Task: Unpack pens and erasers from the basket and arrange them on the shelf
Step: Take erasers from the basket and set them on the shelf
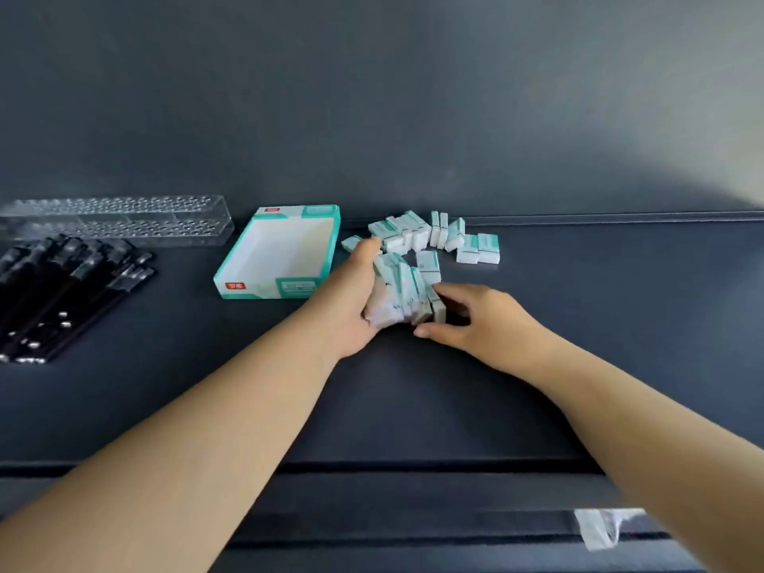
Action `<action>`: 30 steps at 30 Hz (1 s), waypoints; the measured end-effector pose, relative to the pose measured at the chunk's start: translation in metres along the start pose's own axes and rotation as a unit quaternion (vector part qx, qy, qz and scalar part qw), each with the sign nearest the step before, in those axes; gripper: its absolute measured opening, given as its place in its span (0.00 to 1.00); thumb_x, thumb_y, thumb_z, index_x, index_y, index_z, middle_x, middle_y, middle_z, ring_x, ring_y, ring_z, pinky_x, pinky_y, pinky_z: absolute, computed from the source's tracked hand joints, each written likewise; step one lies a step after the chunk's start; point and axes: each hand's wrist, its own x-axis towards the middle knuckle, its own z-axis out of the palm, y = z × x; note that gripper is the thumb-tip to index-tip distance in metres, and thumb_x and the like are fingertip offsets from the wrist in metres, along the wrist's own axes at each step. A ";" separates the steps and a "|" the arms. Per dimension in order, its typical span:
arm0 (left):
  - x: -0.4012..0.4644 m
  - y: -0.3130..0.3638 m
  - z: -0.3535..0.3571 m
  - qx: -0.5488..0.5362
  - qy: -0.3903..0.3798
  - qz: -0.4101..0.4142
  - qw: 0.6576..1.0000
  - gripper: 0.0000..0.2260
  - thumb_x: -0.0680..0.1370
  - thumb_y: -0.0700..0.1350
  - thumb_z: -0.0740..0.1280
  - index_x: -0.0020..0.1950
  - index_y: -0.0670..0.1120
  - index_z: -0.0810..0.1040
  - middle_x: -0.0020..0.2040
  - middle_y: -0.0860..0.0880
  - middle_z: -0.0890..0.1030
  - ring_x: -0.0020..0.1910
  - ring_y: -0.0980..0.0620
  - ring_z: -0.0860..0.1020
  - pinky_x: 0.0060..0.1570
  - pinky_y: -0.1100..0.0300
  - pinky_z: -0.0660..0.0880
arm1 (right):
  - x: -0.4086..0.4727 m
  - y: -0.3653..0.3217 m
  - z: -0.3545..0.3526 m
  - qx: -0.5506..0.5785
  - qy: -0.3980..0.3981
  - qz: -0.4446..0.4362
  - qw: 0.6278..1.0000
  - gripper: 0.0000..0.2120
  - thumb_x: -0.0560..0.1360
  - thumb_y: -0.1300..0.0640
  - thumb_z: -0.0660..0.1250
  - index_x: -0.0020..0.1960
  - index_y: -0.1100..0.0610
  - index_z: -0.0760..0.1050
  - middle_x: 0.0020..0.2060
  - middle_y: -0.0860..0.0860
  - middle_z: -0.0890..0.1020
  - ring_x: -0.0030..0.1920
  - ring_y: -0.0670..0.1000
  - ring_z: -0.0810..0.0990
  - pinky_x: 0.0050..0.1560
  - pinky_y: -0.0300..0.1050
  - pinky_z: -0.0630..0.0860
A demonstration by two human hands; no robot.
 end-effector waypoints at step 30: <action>0.005 -0.008 0.021 0.155 0.098 0.201 0.962 0.22 0.80 0.59 0.49 0.69 0.52 0.68 0.63 0.58 0.68 0.58 0.63 0.62 0.57 0.65 0.54 | 0.021 0.033 -0.001 -0.156 0.032 0.092 0.983 0.29 0.78 0.40 0.48 0.75 0.51 0.50 0.74 0.50 0.56 0.74 0.52 0.52 0.71 0.50 0.50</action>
